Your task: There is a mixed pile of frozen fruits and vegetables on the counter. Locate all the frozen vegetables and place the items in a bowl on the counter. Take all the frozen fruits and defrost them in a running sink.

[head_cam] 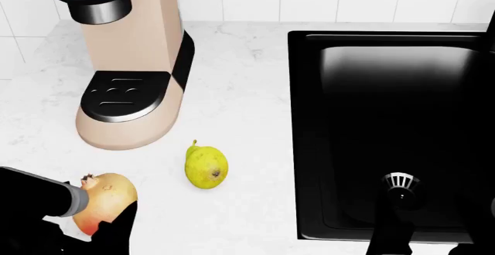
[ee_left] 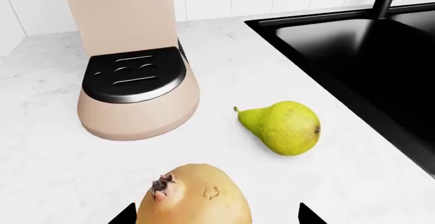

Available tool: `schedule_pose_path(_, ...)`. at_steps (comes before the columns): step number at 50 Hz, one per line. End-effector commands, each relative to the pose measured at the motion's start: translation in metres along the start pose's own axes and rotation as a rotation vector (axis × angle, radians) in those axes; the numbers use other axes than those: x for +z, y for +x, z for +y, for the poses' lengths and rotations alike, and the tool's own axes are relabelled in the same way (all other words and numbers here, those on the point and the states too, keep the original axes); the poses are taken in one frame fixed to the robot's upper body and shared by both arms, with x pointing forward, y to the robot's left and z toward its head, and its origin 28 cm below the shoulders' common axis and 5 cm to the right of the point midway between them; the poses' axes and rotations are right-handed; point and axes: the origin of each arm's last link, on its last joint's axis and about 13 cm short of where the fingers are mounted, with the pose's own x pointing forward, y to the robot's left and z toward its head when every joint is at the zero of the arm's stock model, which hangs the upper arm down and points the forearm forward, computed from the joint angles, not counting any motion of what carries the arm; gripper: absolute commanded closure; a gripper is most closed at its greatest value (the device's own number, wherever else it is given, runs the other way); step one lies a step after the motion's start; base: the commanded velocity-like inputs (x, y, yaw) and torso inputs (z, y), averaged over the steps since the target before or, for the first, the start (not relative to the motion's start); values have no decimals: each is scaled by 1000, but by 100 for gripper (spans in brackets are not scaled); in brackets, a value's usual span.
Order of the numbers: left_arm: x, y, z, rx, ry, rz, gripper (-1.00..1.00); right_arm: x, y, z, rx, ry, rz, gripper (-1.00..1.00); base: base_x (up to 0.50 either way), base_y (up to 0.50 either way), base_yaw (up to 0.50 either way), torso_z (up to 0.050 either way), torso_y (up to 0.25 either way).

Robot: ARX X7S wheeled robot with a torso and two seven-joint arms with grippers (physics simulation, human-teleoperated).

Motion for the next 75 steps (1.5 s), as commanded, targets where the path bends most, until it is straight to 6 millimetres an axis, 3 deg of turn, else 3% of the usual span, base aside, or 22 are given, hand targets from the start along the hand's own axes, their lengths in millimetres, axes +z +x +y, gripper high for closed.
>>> schedule_pose_path(1,0,5,2,29,10,1,-100,-2,0,0,5,5,6,-100,0,0,0,0,0)
schedule_pose_path(30,-19,37,12,75,13,105,-100,-7,2,0,9,15,19,-100,0,0,0,0,0)
schedule_pose_path(48,-22,33,6,39,3,130,-100,-7,2,-1,9,16,19,-100,0,0,0,0,0)
schedule_pose_path(49,-21,32,6,37,4,127,100,-7,2,-1,9,17,19,-100,0,0,0,0,0)
schedule_pose_path(57,-17,26,5,41,-25,75,100,-10,2,0,17,14,25,-100,0,0,0,0,0)
schedule_pose_path(75,29,-7,5,46,-21,-84,100,0,11,8,72,-14,34,-100,0,0,0,0,0)
